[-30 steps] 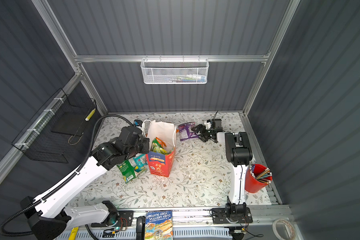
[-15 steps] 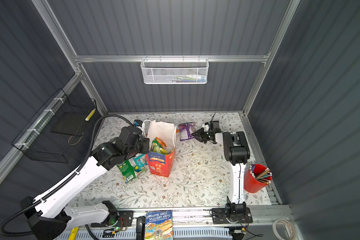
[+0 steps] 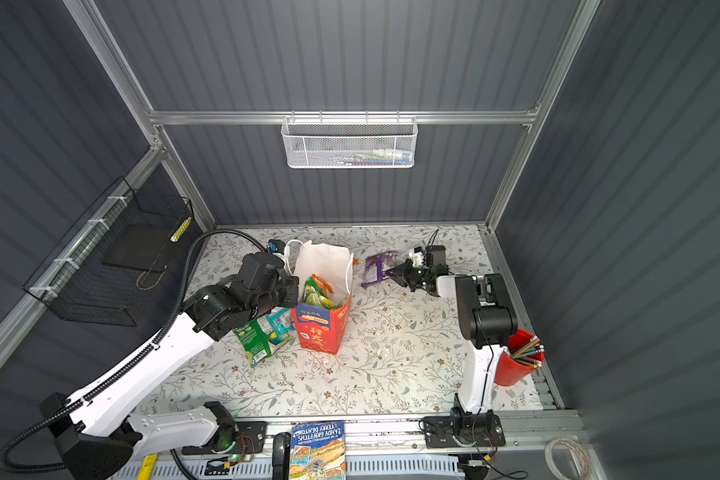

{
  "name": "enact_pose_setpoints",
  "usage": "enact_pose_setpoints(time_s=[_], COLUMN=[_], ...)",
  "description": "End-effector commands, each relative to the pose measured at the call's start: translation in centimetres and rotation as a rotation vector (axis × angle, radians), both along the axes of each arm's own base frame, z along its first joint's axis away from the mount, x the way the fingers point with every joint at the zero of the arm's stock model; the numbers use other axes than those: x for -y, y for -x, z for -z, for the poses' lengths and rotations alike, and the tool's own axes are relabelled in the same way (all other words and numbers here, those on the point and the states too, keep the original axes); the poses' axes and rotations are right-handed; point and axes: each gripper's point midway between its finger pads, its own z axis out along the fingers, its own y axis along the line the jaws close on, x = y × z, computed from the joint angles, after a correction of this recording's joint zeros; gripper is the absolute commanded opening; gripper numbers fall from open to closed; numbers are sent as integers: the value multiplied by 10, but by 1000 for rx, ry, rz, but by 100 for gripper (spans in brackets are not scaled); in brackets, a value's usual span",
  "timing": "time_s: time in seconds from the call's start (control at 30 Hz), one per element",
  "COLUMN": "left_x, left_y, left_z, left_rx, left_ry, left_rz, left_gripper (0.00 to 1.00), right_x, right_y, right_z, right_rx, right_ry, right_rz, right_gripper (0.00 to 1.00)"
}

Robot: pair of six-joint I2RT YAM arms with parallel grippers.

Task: Place the snacks into the paper bag
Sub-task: 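Grasp the purple FOX Berries packet with the right gripper and lift it, then carry the purple packet over the bag held by the left gripper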

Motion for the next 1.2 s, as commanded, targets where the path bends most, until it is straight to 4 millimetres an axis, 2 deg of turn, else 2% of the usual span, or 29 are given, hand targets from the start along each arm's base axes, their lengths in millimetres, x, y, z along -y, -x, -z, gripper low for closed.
enact_pose_setpoints(time_s=[0.0, 0.33, 0.53, 1.07, 1.17], left_x=[-5, -5, -6, -6, -6], left_y=[-4, -3, -4, -2, -2], left_z=[-17, -19, -19, -23, -23], left_rx=[65, 67, 69, 80, 80], left_ry=[13, 16, 15, 23, 24], left_rz=[-12, -9, -12, -8, -7], left_gripper=[0, 0, 0, 0, 0], right_x=[-1, 4, -2, -12, -23], right_y=[3, 43, 83, 185, 203], right_z=[-34, -109, -167, -313, -340], right_rx=[95, 238, 376, 726, 796], right_ry=[-55, -62, 40, 102, 97], right_rz=[22, 68, 96, 134, 102], right_gripper=[0, 0, 0, 0, 0])
